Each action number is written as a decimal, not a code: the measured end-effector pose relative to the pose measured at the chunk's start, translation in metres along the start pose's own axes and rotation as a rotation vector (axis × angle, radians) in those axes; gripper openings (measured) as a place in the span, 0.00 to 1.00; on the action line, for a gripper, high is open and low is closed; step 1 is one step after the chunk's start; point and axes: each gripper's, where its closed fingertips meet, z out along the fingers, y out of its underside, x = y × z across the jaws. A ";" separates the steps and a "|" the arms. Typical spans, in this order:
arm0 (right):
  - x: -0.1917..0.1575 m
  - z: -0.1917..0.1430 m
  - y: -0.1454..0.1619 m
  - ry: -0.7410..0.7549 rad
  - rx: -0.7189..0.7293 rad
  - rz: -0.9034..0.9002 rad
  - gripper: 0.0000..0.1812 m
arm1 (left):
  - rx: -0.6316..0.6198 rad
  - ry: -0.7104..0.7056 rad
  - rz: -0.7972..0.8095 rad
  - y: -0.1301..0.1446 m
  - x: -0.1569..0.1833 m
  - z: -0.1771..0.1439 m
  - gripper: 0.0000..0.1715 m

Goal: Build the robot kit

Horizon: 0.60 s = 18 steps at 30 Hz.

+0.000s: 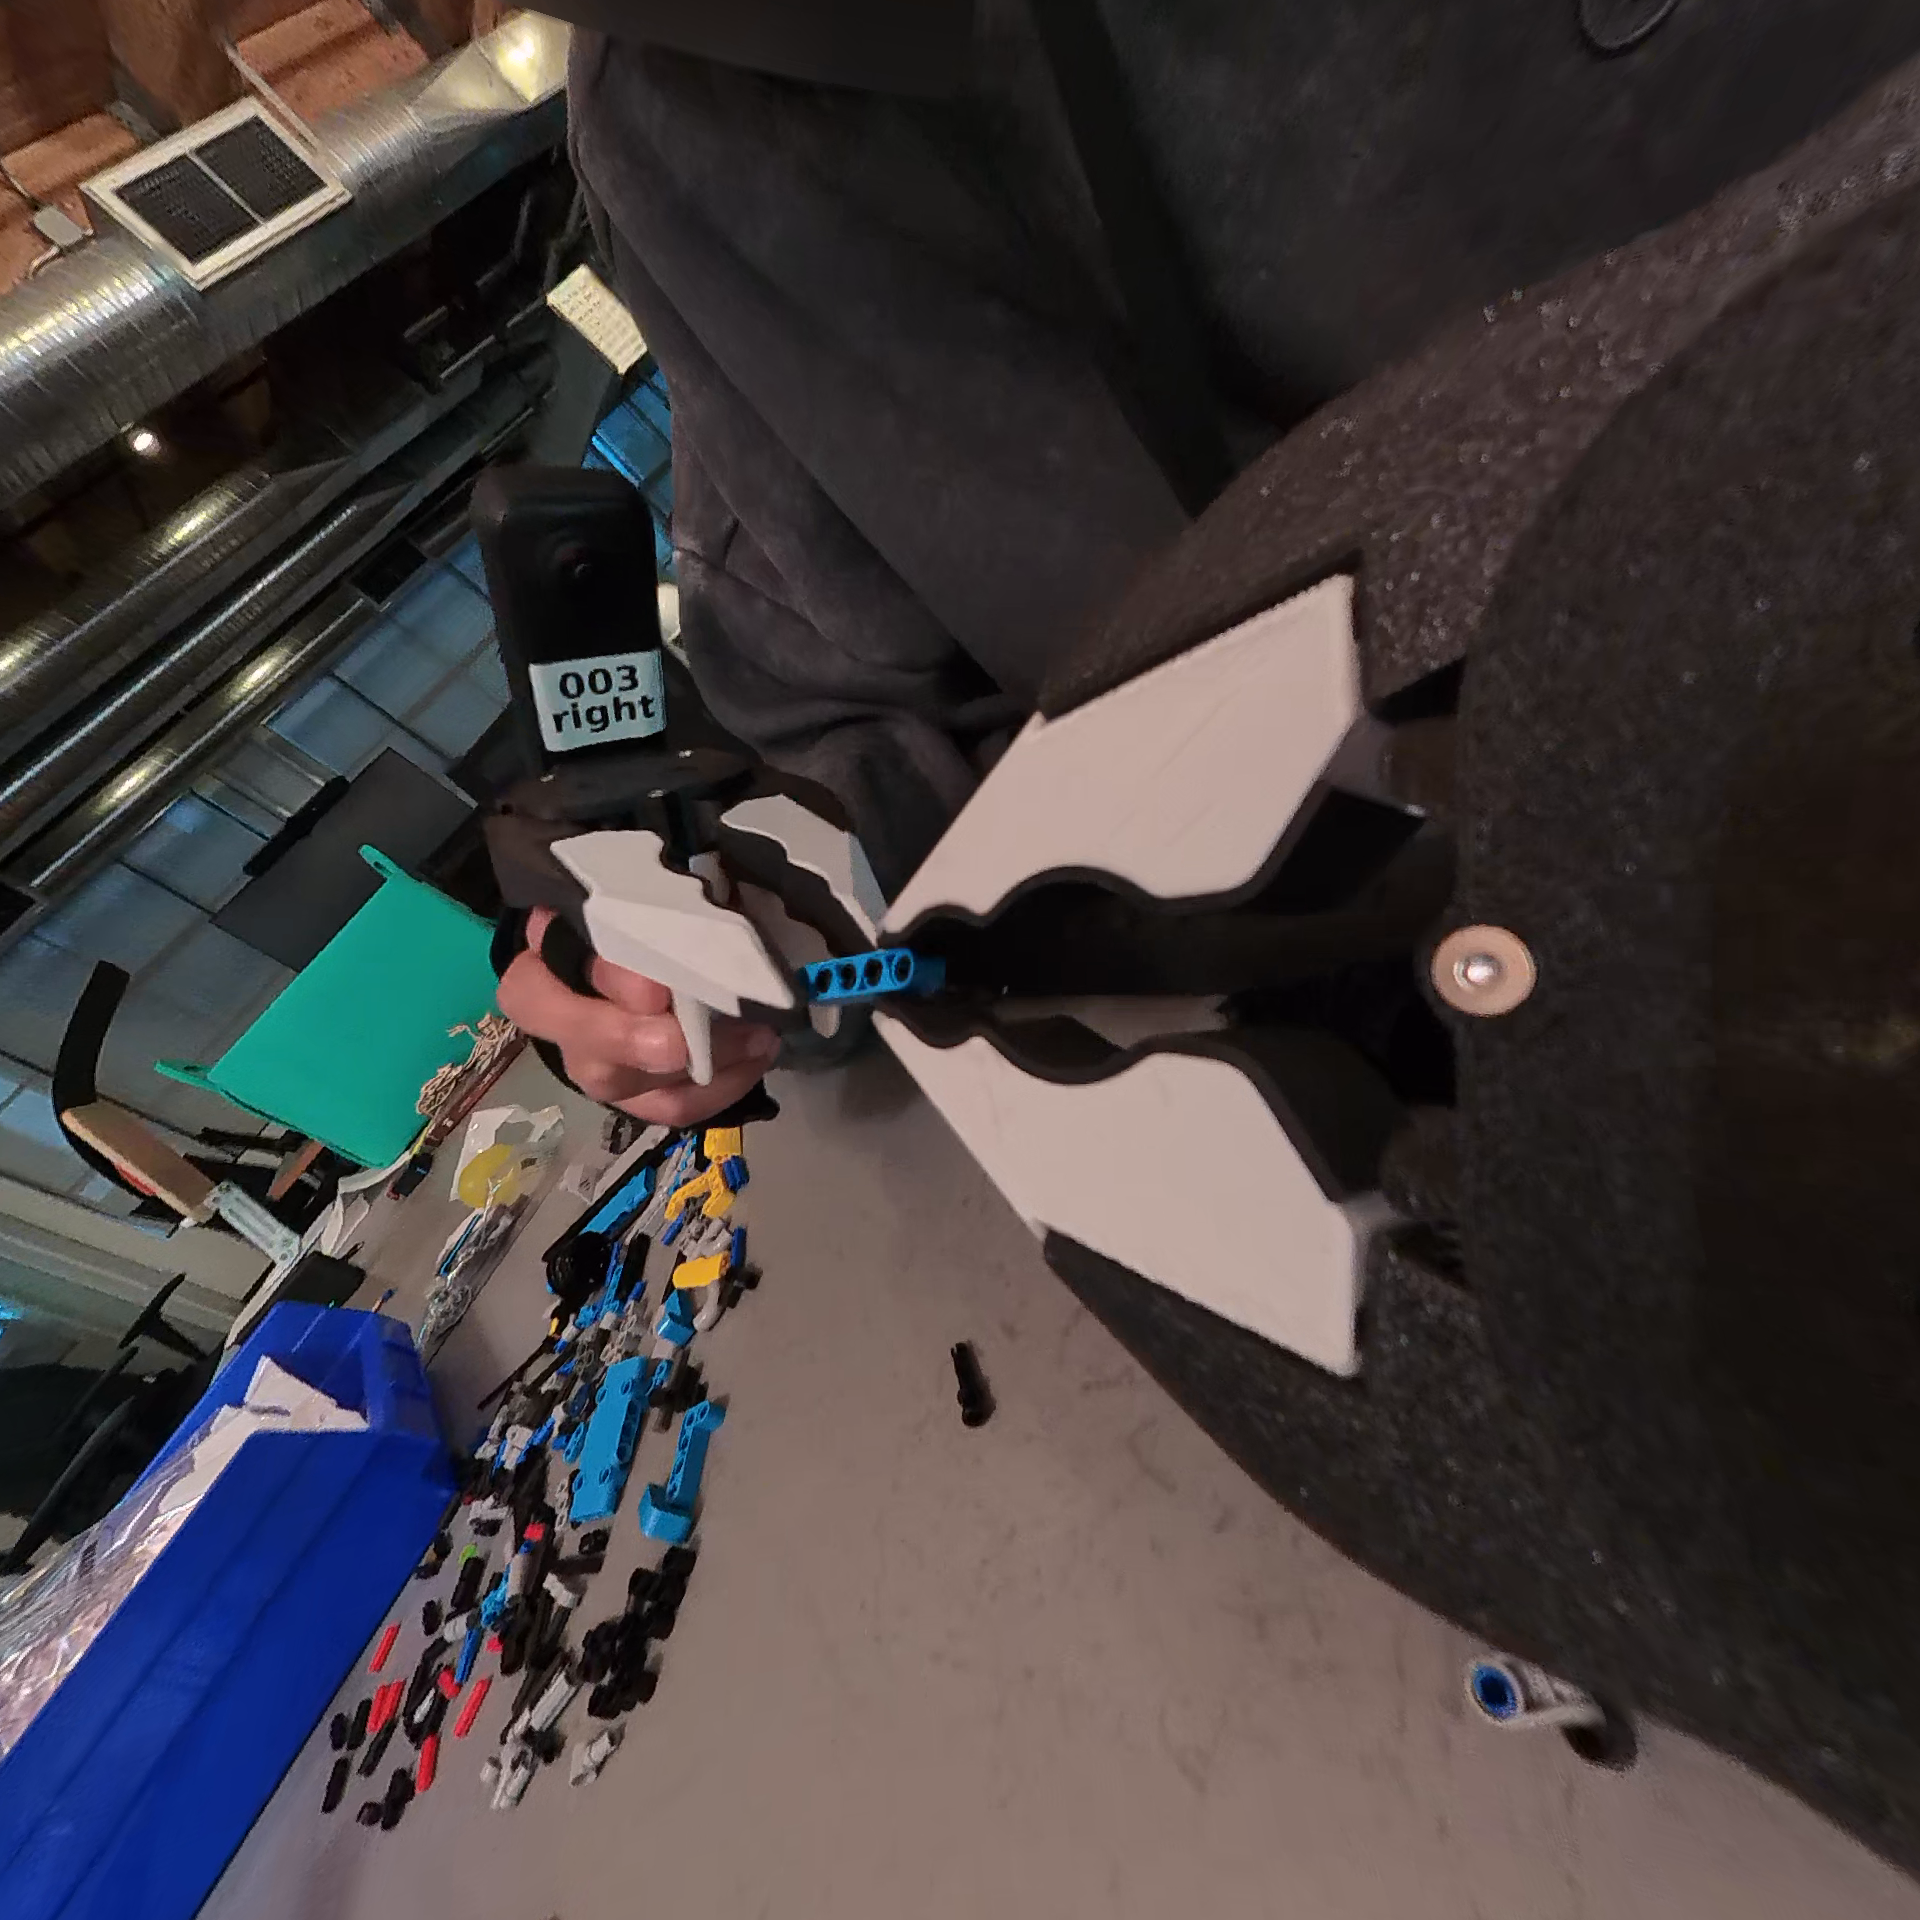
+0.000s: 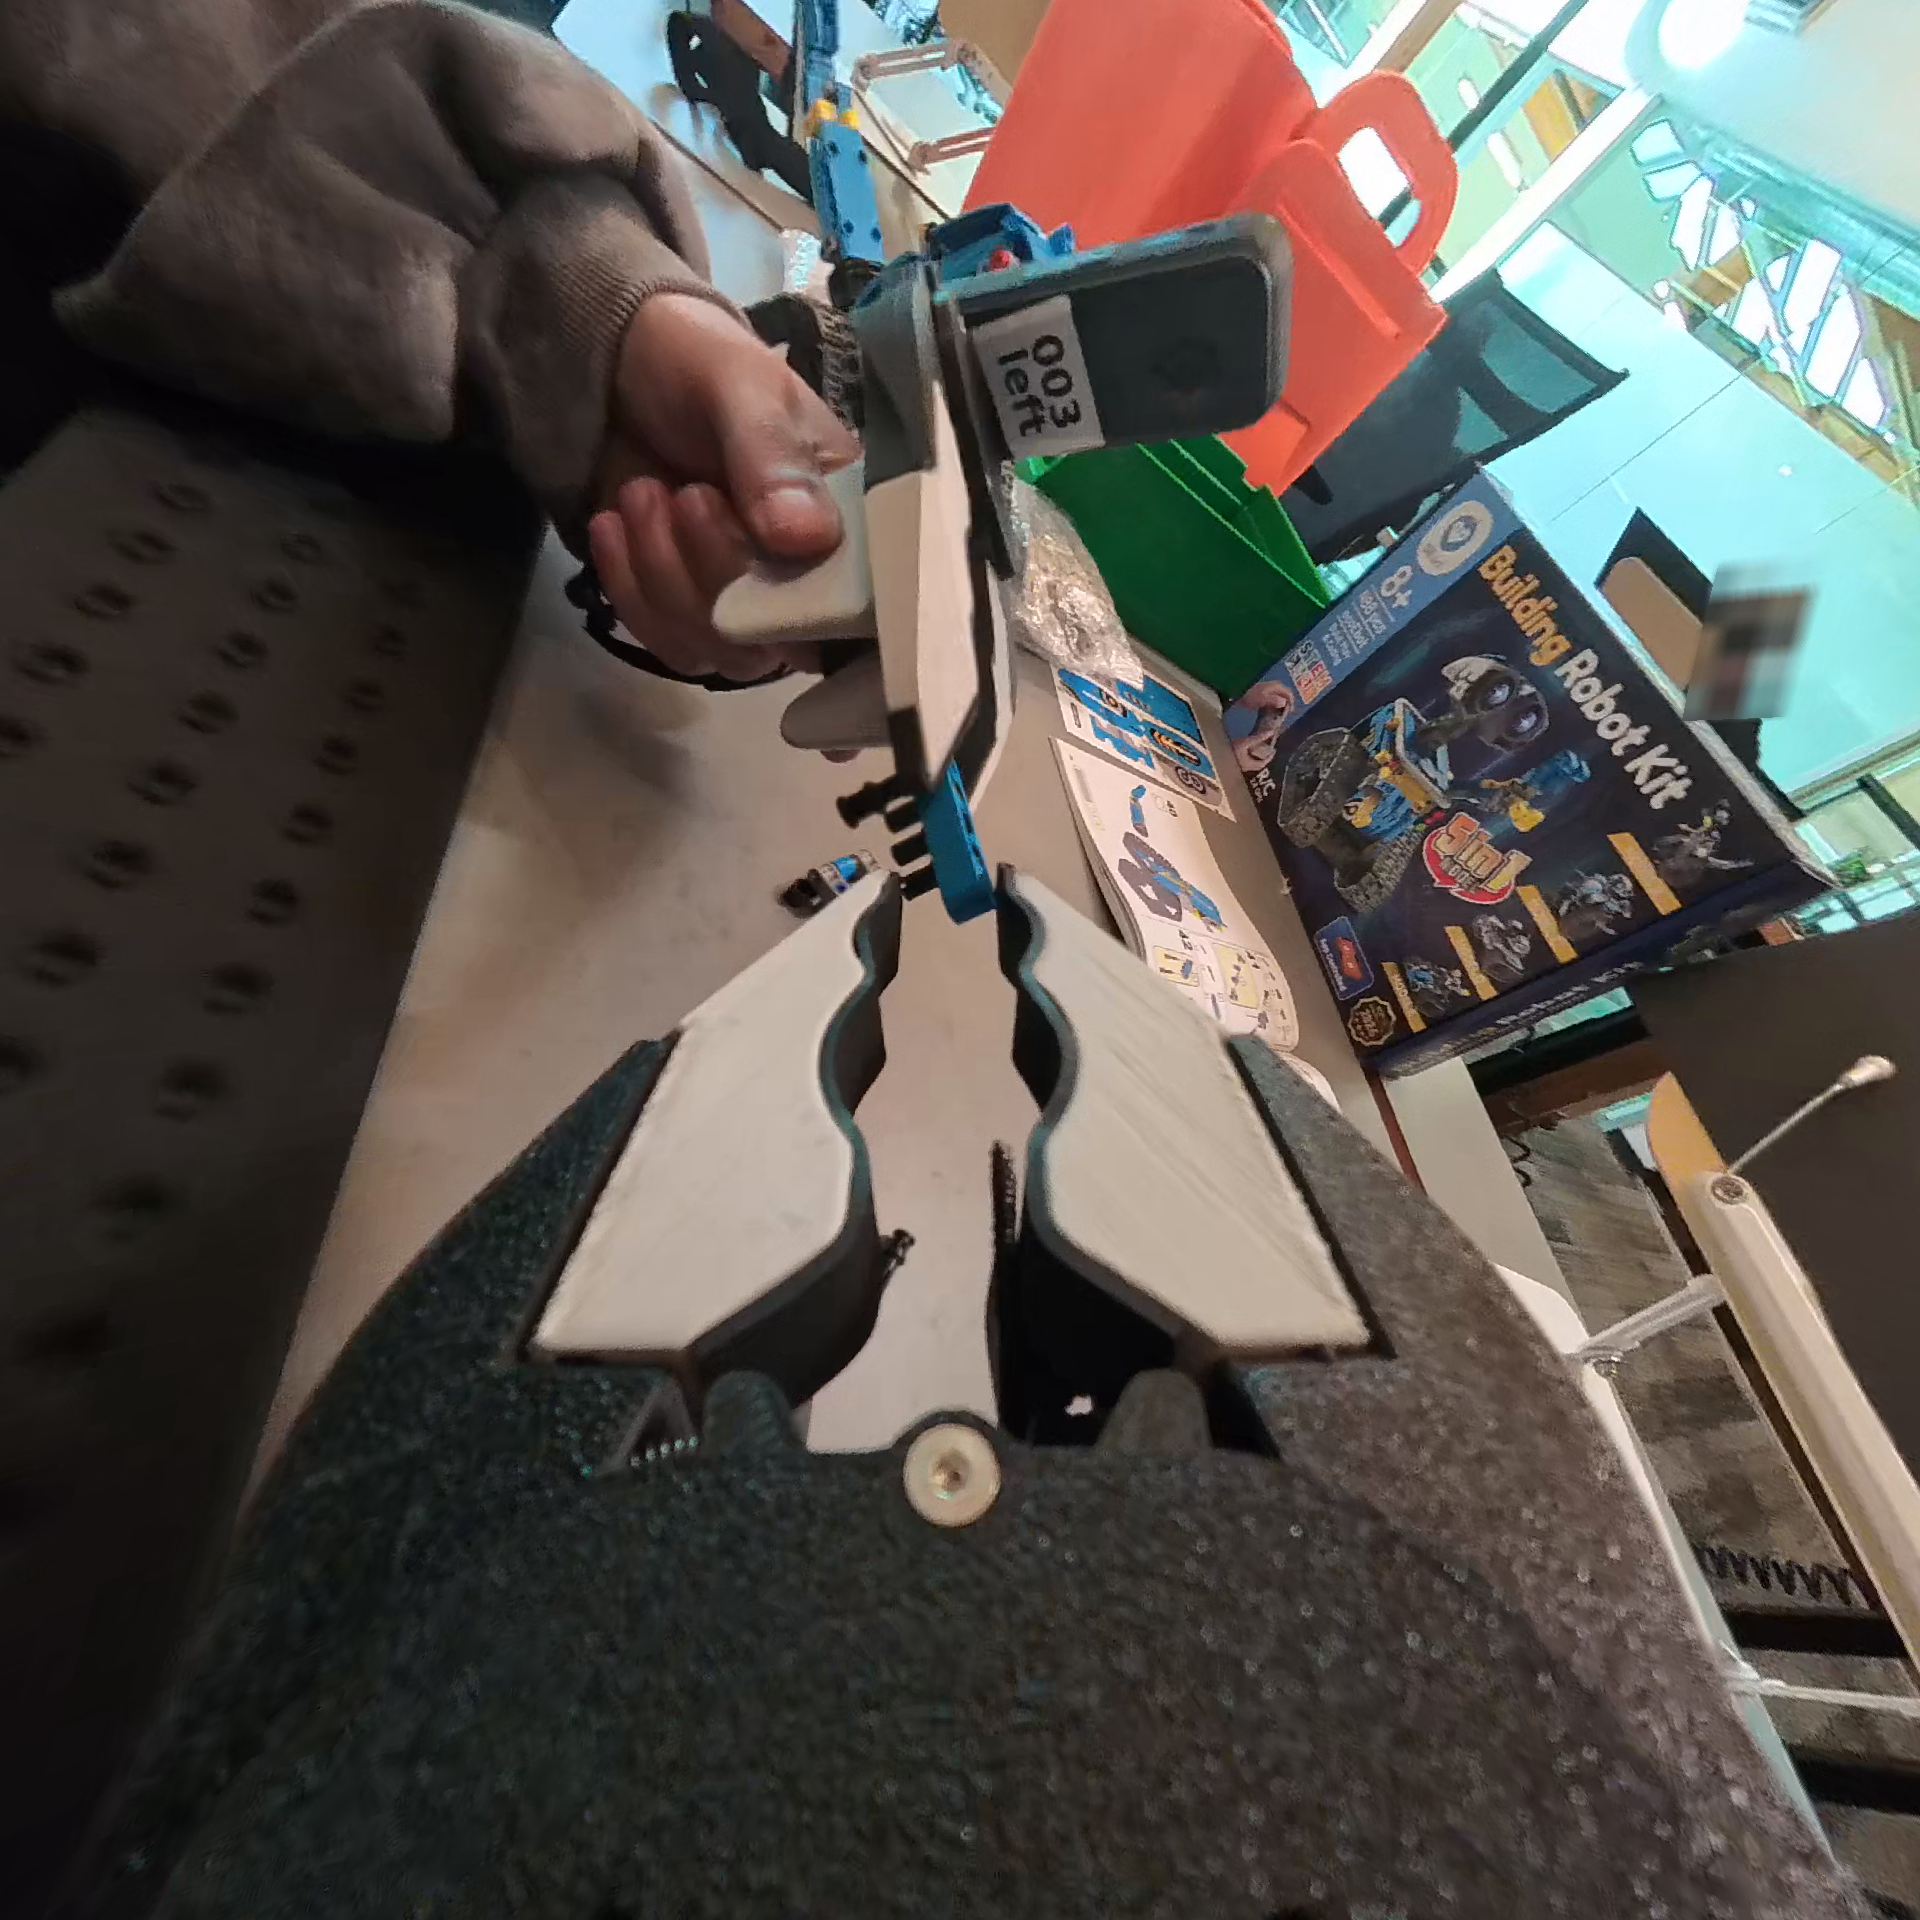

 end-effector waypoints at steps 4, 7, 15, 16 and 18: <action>0.008 0.005 0.006 0.055 -0.054 0.040 0.18 | -0.011 -0.124 0.023 -0.001 -0.016 -0.002 0.04; 0.003 0.016 0.006 0.098 -0.128 -0.045 0.25 | 0.007 -0.145 -0.071 -0.001 -0.023 0.003 0.03; -0.006 0.025 0.018 0.073 -0.236 -0.086 0.16 | 0.026 -0.108 -0.217 0.005 -0.026 0.011 0.04; -0.007 0.025 0.020 0.057 -0.250 -0.069 0.16 | 0.024 -0.110 -0.217 0.006 -0.027 0.011 0.04; -0.008 0.026 0.021 0.039 -0.270 -0.056 0.15 | 0.019 -0.102 -0.232 0.008 -0.028 0.010 0.04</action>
